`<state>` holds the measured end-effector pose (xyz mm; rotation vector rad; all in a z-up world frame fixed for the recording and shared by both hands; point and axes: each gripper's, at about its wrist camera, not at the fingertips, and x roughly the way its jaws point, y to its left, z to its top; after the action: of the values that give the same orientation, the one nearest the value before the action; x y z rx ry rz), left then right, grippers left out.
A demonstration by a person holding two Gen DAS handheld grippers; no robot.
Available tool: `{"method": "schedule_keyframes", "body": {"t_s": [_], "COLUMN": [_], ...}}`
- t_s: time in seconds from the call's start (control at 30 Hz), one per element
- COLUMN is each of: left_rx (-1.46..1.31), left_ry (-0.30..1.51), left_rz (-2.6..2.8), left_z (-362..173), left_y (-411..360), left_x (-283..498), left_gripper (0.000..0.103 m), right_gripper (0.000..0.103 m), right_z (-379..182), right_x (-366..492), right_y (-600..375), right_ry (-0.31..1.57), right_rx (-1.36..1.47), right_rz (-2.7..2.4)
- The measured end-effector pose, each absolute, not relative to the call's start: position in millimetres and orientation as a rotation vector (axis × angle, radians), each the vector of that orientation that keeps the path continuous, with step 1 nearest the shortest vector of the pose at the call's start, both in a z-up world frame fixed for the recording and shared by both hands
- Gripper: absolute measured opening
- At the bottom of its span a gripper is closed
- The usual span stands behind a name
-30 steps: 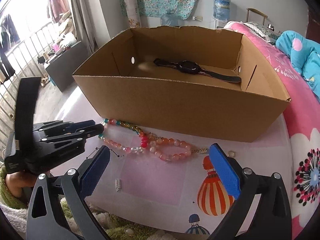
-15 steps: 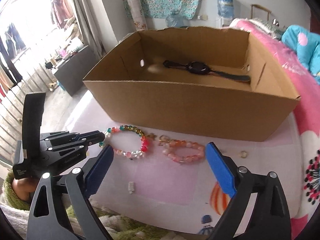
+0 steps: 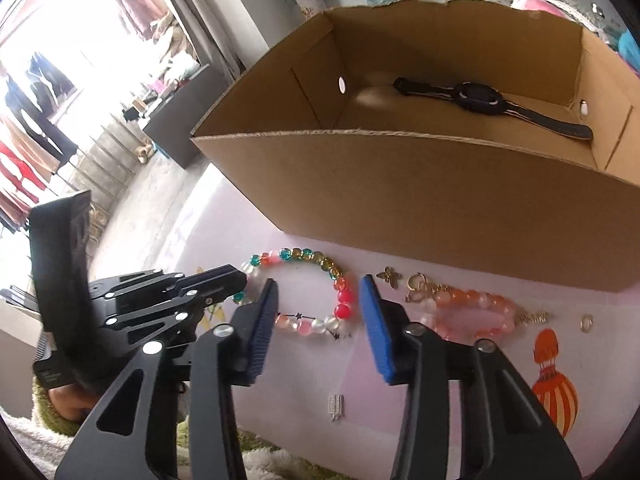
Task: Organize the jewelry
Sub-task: 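Close the right gripper on the multicolour beaded bracelet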
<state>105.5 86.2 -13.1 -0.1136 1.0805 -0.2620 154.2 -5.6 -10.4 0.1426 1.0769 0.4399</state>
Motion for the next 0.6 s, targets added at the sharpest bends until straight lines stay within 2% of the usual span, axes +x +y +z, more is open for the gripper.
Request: {"method": "schedule_keyframes", "body": {"t_s": [0.1, 0.33, 0.47, 0.6], "left_rx": [-0.141, -0.166, -0.217, -0.215], "left_ry": [1.085, 1.087, 1.095, 1.090], "left_rz": [-0.265, -0.274, -0.320, -0.314], "left_z": [-15.4, -17.1, -16.9, -17.2], "left_y": [89.1, 91.3, 92.9, 90.3], "left_x": [107.5, 110.4, 112.2, 112.0], "left_gripper": [0.009, 0.009, 0.026, 0.027], "right_gripper": [0.030, 0.027, 0.020, 0.015], "right_z": [-18.5, -29.1, -35.9, -36.1], "right_x": [157.5, 158.0, 160.5, 161.0], "right_y": [0.8, 8.3, 10.7, 13.9], "right_ry": [1.105, 1.129, 1.139, 1.128], "right_rx": [0.119, 0.065, 0.062, 0.042], "right_rz": [0.430, 0.409, 0.396, 0.391]}}
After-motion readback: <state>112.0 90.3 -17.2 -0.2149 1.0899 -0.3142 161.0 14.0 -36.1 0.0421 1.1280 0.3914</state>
